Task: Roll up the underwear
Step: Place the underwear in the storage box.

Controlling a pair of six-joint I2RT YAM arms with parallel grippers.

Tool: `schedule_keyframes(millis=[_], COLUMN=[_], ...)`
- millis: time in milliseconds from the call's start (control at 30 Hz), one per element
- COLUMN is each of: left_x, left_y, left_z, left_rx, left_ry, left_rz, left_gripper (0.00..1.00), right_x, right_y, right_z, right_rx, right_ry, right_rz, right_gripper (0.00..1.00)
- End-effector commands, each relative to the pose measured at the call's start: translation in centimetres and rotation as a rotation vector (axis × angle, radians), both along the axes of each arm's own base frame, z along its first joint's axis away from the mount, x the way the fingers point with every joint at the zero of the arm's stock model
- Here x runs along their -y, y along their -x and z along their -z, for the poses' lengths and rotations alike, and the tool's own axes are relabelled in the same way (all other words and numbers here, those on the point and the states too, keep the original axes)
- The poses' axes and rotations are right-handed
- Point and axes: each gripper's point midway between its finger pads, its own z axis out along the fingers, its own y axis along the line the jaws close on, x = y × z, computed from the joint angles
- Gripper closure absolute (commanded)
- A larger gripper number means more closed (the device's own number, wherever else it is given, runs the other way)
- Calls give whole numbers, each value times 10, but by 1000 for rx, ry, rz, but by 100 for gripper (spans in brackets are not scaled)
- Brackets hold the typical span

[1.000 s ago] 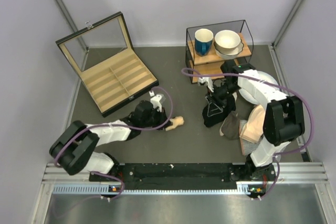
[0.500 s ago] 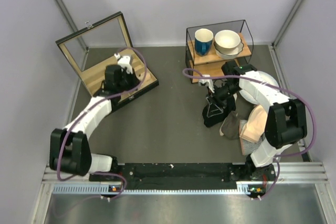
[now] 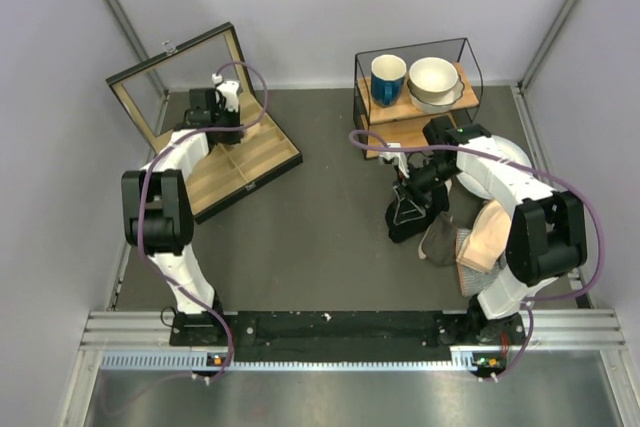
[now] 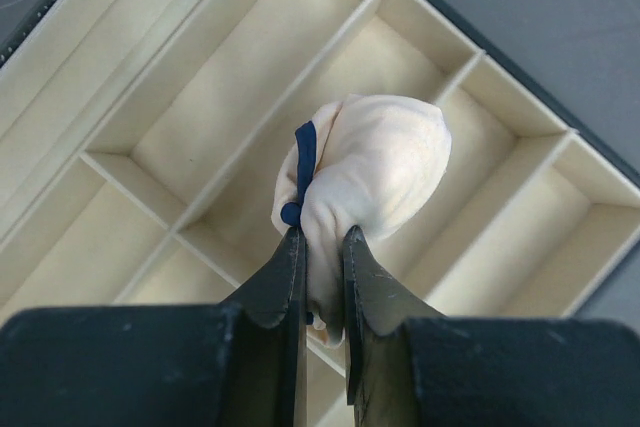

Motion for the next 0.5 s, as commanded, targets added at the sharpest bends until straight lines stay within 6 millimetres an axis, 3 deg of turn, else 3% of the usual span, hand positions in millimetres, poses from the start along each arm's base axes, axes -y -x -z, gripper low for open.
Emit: schedule_keyframes(millis=[0, 200, 467], left_x=[-24, -40, -50], left_y=[-28, -42, -59], left_z=[-10, -10, -24], left_rx=[41, 61, 124], left_ry=[-79, -64, -76], left_rz=[8, 13, 27], left_gripper=[100, 100, 100], right_x=[-5, -4, -3], right_y=[1, 0, 0], right_z=[-12, -4, 6], right_rx=[39, 20, -5], right_ry=[-49, -32, -9], right_rz=[-16, -15, -21], right_gripper=[47, 48, 47])
